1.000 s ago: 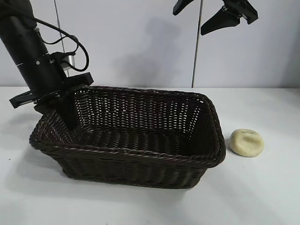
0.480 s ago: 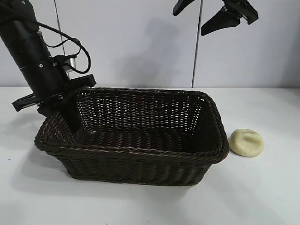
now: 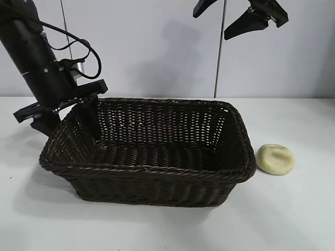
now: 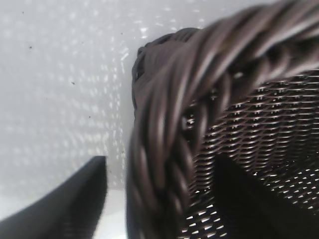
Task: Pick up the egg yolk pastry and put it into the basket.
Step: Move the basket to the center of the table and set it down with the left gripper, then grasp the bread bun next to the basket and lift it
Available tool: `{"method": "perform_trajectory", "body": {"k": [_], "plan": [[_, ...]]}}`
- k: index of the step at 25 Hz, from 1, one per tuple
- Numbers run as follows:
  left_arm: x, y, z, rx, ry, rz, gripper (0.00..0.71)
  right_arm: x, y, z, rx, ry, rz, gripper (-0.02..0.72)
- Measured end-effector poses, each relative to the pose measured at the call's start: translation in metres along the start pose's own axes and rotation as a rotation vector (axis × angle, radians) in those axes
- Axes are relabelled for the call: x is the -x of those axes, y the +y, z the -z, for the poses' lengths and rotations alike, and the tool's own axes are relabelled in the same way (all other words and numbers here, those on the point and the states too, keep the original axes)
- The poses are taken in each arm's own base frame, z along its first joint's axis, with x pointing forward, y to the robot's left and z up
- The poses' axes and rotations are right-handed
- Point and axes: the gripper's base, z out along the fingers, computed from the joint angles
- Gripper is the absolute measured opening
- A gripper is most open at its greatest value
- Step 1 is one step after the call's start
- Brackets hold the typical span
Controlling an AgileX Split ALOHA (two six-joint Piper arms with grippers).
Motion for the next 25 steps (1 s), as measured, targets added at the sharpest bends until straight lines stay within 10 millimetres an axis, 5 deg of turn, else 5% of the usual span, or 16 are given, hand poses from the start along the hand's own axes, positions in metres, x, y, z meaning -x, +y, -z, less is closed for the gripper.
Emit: {"method": "perform_trajectory", "body": {"k": [11,20,25], "plan": [[-0.006,-0.005,0.056,-0.04,-0.132,0.049,0.526,0.0,0.0,0.0,0.0,0.002,0.0,0.528],[0.002,-0.016,0.068,-0.368,-0.215,0.088,0.526,-0.002,0.0,0.0,0.004,0.023,0.0,0.528],[-0.009,-0.013,0.048,-0.421,-0.159,0.132,0.526,-0.002,0.0,0.0,0.004,0.024,0.0,0.528]]}}
